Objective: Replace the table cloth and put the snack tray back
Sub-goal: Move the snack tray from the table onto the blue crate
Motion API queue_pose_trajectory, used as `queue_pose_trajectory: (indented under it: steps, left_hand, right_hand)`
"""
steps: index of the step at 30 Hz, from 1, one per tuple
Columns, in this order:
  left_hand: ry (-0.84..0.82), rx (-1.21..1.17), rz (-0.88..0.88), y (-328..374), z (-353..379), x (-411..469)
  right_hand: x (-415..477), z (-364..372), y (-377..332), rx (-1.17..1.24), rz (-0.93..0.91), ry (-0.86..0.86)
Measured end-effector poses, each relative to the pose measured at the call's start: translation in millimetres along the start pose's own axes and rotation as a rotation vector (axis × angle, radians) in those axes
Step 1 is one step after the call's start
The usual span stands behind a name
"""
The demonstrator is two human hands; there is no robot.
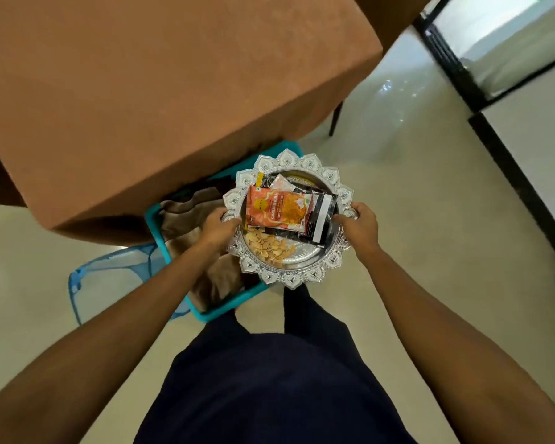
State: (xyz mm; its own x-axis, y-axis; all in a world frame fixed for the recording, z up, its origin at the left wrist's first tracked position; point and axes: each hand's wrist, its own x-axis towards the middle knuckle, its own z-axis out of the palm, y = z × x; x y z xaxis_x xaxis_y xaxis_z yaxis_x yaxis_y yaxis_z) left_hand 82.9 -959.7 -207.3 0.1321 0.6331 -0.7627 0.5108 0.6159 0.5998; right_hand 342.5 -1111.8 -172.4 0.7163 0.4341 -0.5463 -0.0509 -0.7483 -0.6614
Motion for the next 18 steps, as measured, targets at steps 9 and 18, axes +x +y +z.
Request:
queue_pose_trajectory:
  steps: [9, 18]
  left_hand:
    - [0.125, -0.127, -0.121, -8, 43, 63]
    - [0.14, -0.18, -0.081, -64, 43, 129]
  right_hand:
    - [115, 16, -18, -0.237, -0.038, -0.304]
    - [160, 23, -32, -0.246, -0.016, -0.444]
